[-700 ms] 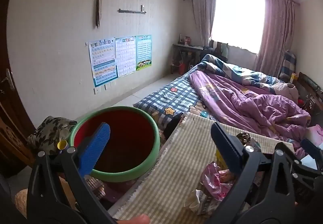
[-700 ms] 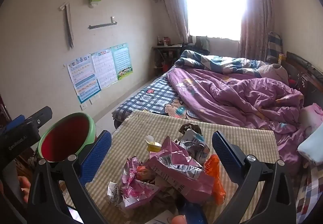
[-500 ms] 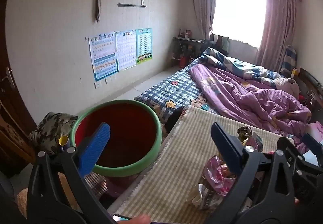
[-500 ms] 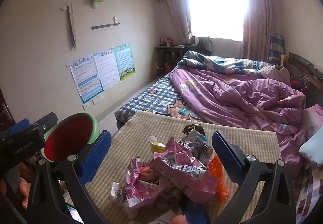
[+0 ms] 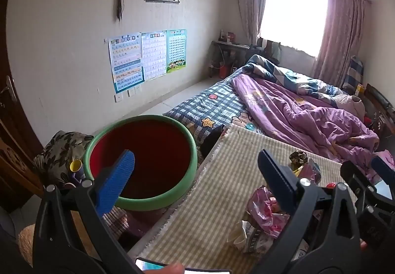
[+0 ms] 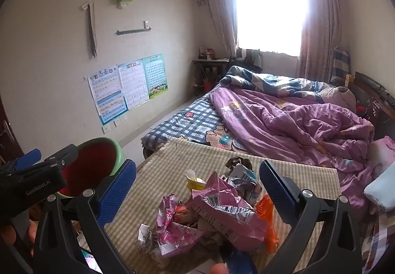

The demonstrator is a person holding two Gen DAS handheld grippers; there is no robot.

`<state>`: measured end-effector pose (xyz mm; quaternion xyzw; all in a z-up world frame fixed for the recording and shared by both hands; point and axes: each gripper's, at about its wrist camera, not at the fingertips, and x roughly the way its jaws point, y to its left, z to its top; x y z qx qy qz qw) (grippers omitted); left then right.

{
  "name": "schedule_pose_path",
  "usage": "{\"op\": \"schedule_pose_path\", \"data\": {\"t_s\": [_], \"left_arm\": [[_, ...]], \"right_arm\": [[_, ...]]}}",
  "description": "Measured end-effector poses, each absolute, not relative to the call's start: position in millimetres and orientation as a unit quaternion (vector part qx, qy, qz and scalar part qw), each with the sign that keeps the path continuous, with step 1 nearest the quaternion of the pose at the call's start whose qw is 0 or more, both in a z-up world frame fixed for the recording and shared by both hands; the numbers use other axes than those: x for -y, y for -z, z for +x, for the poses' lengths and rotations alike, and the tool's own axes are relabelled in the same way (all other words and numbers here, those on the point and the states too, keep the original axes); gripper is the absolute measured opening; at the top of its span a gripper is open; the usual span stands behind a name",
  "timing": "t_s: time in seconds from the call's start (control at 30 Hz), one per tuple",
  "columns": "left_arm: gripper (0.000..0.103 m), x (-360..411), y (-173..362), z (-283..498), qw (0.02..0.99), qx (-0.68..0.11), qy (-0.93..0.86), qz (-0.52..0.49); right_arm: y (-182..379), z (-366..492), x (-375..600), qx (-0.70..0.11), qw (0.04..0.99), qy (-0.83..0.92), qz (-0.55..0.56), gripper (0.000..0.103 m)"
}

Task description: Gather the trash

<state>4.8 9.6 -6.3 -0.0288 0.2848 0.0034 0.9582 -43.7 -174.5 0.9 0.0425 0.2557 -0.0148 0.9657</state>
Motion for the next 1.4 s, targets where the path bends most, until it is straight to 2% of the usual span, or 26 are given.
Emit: {"op": "schedule_pose_path", "data": {"t_s": [1.17,1.4], "left_arm": [[0.098,1.4,17.4,4.3,0.956,-0.294,-0.015,-0.002],[0.098,8.0,34.6,5.6,0.946,-0.319,0.059,-0.005]], "right_arm": [[7.2,-42.5,183.4,-0.255,0.965,0.017,0.053,0.096],[14.4,-47.5,206.7,-0.241,0.966,0.017,0.098,0.096]]}}
